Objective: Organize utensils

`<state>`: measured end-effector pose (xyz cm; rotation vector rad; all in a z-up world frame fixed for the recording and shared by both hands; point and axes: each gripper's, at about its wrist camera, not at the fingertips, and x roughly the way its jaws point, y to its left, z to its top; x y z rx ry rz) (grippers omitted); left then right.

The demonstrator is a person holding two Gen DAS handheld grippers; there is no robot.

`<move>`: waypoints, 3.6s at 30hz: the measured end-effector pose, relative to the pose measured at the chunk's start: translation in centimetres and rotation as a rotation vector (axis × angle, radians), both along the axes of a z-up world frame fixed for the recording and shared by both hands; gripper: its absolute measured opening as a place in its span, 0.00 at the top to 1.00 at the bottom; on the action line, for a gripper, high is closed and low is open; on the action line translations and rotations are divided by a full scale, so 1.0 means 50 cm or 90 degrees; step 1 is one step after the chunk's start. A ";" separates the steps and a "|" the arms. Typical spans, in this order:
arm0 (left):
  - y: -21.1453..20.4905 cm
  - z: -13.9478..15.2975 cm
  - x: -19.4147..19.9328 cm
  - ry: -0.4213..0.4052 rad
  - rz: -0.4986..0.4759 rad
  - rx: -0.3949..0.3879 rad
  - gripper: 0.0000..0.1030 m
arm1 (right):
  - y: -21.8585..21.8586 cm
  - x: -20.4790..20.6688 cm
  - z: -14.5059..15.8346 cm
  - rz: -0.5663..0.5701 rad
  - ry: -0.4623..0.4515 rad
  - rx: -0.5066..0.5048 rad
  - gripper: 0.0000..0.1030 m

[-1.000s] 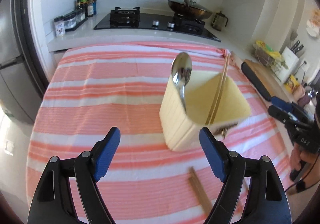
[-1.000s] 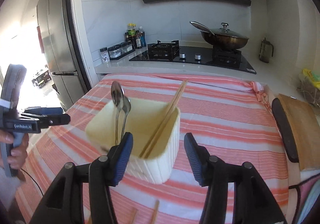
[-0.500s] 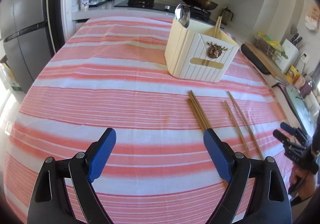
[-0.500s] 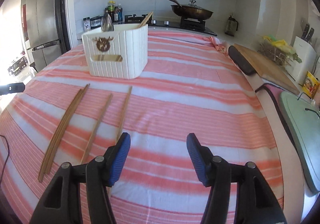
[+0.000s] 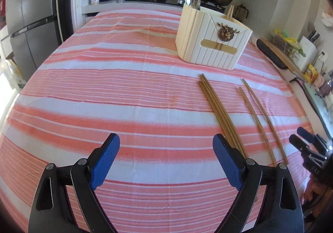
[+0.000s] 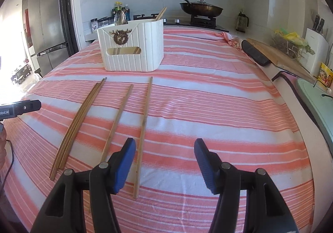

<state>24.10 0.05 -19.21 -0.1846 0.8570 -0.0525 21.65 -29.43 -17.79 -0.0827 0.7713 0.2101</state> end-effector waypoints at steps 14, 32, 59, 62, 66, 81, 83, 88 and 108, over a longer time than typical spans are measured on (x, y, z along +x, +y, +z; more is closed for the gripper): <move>-0.001 -0.017 -0.001 -0.002 0.025 -0.011 0.10 | -0.004 0.001 -0.004 -0.029 -0.005 -0.013 0.42; -0.078 -0.029 0.041 0.038 -0.016 -0.018 0.05 | -0.017 0.005 -0.003 -0.063 -0.015 -0.008 0.42; -0.134 -0.061 0.062 0.090 -0.029 0.107 0.11 | -0.018 0.023 -0.009 0.006 0.040 0.069 0.42; -0.139 -0.057 0.052 0.084 -0.047 0.109 0.21 | 0.015 0.037 -0.014 0.057 0.074 0.055 0.42; -0.149 -0.048 0.043 0.072 -0.080 0.114 0.62 | 0.063 0.058 -0.032 0.094 0.109 0.004 0.52; -0.012 -0.043 0.076 0.094 -0.055 0.065 0.92 | -0.012 0.033 -0.040 -0.044 0.135 -0.065 0.92; -0.009 -0.043 0.083 0.093 -0.049 0.058 0.83 | -0.015 0.029 -0.041 -0.044 0.129 -0.055 0.91; -0.021 -0.047 0.106 0.079 -0.047 0.090 0.36 | -0.006 0.041 -0.037 -0.022 0.118 -0.050 0.61; -0.014 -0.070 0.125 0.054 -0.043 0.123 0.10 | -0.009 0.063 -0.054 0.014 0.109 -0.035 0.59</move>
